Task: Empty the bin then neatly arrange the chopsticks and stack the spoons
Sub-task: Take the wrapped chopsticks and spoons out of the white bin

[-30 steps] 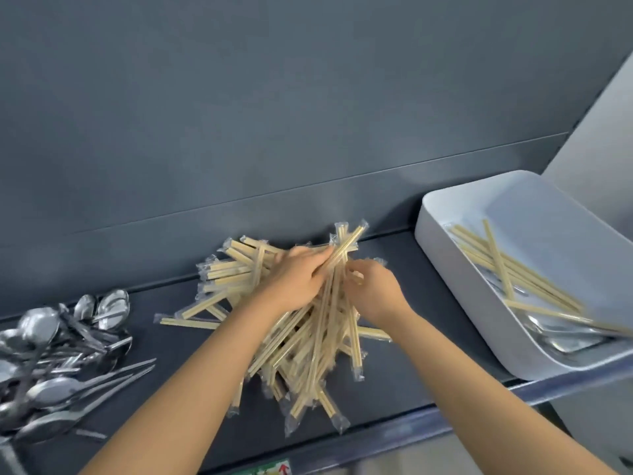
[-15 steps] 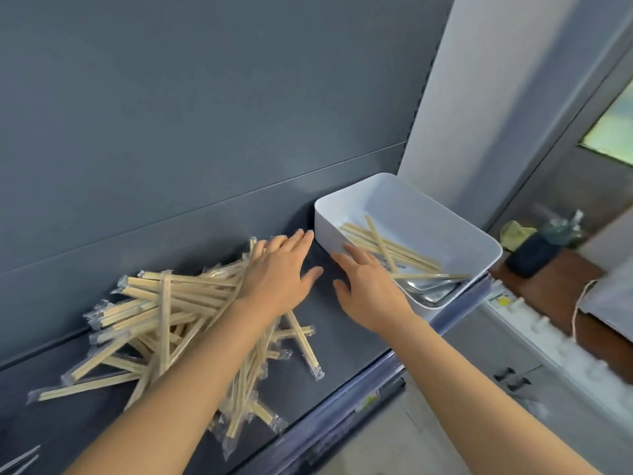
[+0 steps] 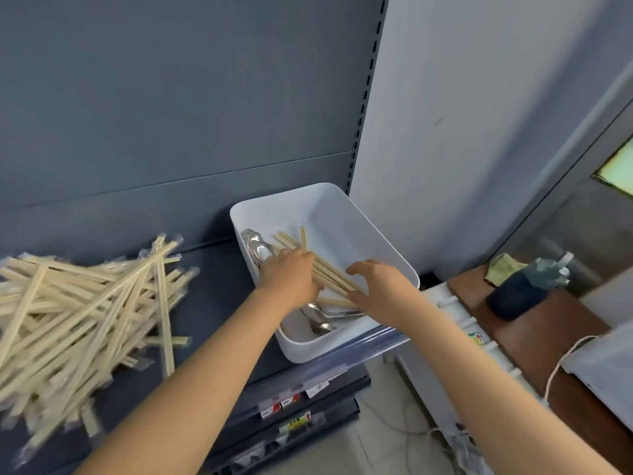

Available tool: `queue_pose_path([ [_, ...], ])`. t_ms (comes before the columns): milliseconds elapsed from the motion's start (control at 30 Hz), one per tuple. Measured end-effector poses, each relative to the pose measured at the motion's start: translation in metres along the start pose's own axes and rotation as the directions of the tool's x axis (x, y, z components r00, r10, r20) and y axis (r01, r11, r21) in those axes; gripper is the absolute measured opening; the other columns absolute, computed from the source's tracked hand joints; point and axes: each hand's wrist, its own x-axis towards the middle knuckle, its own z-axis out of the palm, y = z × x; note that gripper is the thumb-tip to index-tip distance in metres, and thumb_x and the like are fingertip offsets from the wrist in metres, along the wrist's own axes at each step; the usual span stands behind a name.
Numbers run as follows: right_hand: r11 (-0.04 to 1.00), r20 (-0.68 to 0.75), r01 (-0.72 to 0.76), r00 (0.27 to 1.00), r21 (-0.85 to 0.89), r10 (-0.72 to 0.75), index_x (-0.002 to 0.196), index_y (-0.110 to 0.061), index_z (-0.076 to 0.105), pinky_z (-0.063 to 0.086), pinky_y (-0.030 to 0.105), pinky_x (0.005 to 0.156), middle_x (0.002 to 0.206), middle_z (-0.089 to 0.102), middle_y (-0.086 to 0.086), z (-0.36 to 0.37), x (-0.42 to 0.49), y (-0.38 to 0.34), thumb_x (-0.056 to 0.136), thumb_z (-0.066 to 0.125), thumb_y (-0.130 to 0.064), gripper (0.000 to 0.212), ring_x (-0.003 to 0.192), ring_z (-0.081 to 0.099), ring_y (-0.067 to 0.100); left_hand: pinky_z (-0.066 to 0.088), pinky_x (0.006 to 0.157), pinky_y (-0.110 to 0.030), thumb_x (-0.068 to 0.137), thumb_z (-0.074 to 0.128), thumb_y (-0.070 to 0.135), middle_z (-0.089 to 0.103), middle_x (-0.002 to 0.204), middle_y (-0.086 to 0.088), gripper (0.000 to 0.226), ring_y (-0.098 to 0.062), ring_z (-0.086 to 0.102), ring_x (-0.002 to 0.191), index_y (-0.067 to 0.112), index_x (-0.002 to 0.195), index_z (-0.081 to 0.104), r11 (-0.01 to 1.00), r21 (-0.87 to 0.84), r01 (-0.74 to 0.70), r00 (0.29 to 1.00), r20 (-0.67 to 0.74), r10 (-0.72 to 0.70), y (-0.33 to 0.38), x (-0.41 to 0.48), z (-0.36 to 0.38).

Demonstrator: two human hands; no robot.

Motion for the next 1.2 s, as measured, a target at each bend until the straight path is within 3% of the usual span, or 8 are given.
queue_pose_path([
  [167,0.998,0.214,0.061,0.975,0.022,-0.065,0.134,-0.019,0.049,0.040,0.025,0.091,0.133,0.052,0.002,-0.003,0.038,0.020,0.089,0.061,-0.027,0.048,0.117,0.051,0.019,0.045,0.068,-0.032,0.080,0.069,0.041,0.060,0.099,-0.002,0.034,-0.021,0.058,0.086,0.017,0.101,0.057,0.995,0.020,0.101,0.972,0.210,-0.102,0.009,0.013,0.005],
  [367,0.996,0.333,0.093,0.939,-0.017,-0.082,0.130,-0.015,0.051,0.044,0.029,0.085,0.127,0.055,0.004,0.017,0.095,0.018,0.084,0.069,-0.029,0.051,0.111,0.054,0.023,0.053,0.072,-0.035,0.070,0.082,0.024,0.064,0.096,-0.004,0.033,-0.023,0.062,0.088,0.014,0.098,0.068,0.983,-0.101,0.153,0.886,0.454,-0.091,-0.001,0.047,-0.002],
  [500,0.982,0.309,0.185,0.937,-0.044,-0.163,0.111,-0.010,0.057,0.040,0.028,0.074,0.104,0.057,0.005,0.021,0.120,0.017,0.077,0.074,-0.034,0.045,0.095,0.054,0.024,0.045,0.077,-0.038,0.081,0.061,0.008,0.057,0.100,-0.007,0.018,-0.029,0.056,0.096,0.012,0.098,0.059,0.974,-0.162,0.160,0.954,0.279,-0.110,-0.014,0.064,0.011],
  [600,0.970,0.320,0.240,0.923,-0.038,-0.215,0.094,-0.012,0.057,0.038,0.027,0.066,0.092,0.058,0.003,0.021,0.135,0.016,0.076,0.075,-0.038,0.037,0.081,0.050,0.020,0.027,0.100,-0.039,0.079,0.056,0.007,0.040,0.124,-0.006,0.040,-0.027,0.036,0.119,0.016,0.118,0.048,0.981,0.089,0.173,0.985,-0.007,-0.173,-0.019,0.068,0.017],
  [700,0.966,0.284,0.256,0.928,-0.019,-0.241,0.067,-0.015,0.046,0.032,0.026,0.050,0.067,0.047,-0.002,0.030,0.149,0.016,0.083,0.065,-0.042,0.037,0.066,0.047,0.019,0.024,0.101,-0.037,0.082,0.063,0.014,0.032,0.134,-0.007,0.050,-0.029,0.033,0.123,0.015,0.126,0.039,0.955,0.053,0.292,0.950,-0.135,-0.283,-0.021,0.068,0.018],
  [867,0.956,0.267,0.294,0.921,0.002,-0.284,0.057,-0.014,0.037,0.026,0.025,0.046,0.060,0.040,0.001,0.037,0.165,0.013,0.091,0.051,-0.033,0.041,0.067,0.046,0.028,0.038,0.067,-0.032,0.093,0.046,0.005,0.049,0.123,-0.015,0.028,-0.029,0.057,0.101,0.002,0.121,0.049,0.787,-0.023,0.616,0.787,-0.026,-0.617,-0.009,0.059,0.013],
  [1033,0.978,0.284,0.148,0.941,0.149,-0.186,0.072,-0.010,0.052,0.039,0.025,0.062,0.078,0.056,0.007,0.037,0.183,0.017,0.090,0.053,-0.026,0.024,0.088,0.061,0.033,0.039,0.099,-0.033,0.098,0.042,0.012,0.046,0.133,-0.019,0.038,-0.030,0.045,0.121,-0.001,0.133,0.042,0.648,0.366,0.668,0.679,0.055,-0.732,0.020,0.058,0.032],
  [1200,0.966,0.274,0.064,0.952,0.252,-0.135,0.107,-0.004,0.059,0.039,0.029,0.076,0.100,0.060,0.010,0.036,0.191,0.018,0.090,0.056,-0.032,0.033,0.098,0.057,0.031,0.040,0.097,-0.032,0.096,0.046,0.010,0.044,0.134,-0.019,0.039,-0.030,0.045,0.121,-0.003,0.132,0.041,0.570,0.227,0.790,0.562,0.104,-0.821,0.023,0.062,0.035],
])
